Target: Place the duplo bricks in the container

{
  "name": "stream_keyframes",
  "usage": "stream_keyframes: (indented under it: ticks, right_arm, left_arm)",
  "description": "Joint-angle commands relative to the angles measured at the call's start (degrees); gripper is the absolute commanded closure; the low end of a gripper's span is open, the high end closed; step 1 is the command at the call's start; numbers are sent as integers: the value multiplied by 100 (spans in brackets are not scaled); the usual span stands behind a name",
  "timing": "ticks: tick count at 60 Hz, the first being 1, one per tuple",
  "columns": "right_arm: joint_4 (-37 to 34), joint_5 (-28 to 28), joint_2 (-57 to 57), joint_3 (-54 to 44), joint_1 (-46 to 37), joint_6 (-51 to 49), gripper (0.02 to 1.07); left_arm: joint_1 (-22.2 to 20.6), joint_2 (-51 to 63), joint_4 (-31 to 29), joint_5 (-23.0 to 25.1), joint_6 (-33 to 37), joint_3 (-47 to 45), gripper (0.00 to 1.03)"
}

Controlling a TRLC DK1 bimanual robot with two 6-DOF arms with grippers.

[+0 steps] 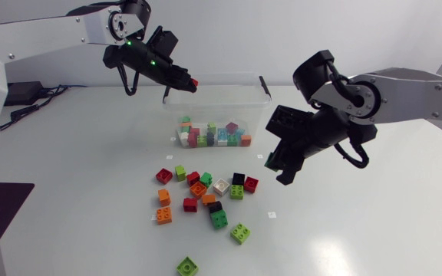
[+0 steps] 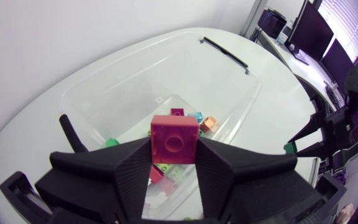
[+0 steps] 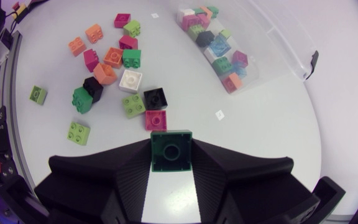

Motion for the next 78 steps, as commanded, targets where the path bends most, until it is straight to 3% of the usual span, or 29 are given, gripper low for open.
stream_keyframes:
  ticks: [1,3,4,5,15,31,54,78]
  right_arm:
    - [-88,-76,-30,225,-15,164,83]
    - [-88,-76,-12,295,-6,208,83]
    - [-88,-76,-12,331,-6,225,83]
    - [-88,-76,-3,357,-6,243,83]
    - [-79,-137,85,832,-15,454,83]
    - [88,-172,401,1623,20,902,83]
    - [343,-172,1060,2633,3,1429,83]
    - [862,-67,1561,3178,-103,1913,83]
  left_arm:
    - [-37,127,133,-170,-168,202,35]
    - [-37,100,212,-249,-168,158,14]
    - [-37,92,221,-249,-168,158,13]
    - [-37,56,256,-284,-168,123,4]
    - [7,-392,432,-477,-168,-229,4]
    - [139,-1912,608,-556,254,-1591,4]
    - [605,-3327,581,-583,1784,-3762,4]
    - [719,-3450,608,-539,3111,-5019,5]
